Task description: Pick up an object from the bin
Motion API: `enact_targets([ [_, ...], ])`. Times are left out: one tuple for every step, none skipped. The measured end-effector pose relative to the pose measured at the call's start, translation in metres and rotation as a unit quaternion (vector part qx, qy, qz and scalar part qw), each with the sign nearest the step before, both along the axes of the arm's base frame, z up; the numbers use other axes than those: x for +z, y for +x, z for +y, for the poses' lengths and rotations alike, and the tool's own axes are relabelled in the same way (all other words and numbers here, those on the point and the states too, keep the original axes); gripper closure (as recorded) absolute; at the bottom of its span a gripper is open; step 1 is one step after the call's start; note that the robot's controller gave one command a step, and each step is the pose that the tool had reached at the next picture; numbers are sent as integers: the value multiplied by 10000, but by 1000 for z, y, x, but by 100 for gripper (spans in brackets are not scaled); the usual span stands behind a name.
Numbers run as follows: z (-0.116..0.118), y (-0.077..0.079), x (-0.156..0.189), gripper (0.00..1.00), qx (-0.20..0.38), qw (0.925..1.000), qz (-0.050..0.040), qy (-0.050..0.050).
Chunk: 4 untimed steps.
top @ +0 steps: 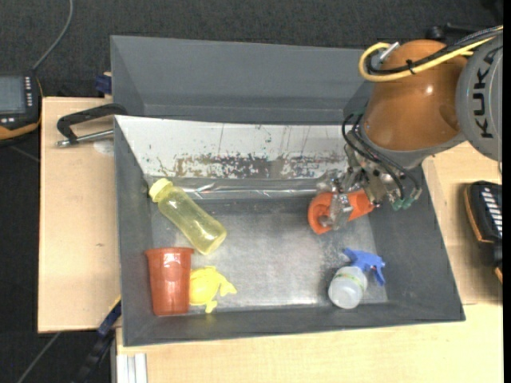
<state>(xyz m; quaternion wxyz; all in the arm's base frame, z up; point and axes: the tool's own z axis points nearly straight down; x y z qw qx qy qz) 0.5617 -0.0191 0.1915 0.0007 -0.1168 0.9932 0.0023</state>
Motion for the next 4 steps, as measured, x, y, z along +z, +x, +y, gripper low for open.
enact_targets([
  [0,0,0,100,0,10000,1,1],
  [0,-1,3,100,2,10000,20,2],
  [-21,-10,9,100,439,9990,-82,-12],
  [-17,-5,23,100,647,9979,40,10],
])
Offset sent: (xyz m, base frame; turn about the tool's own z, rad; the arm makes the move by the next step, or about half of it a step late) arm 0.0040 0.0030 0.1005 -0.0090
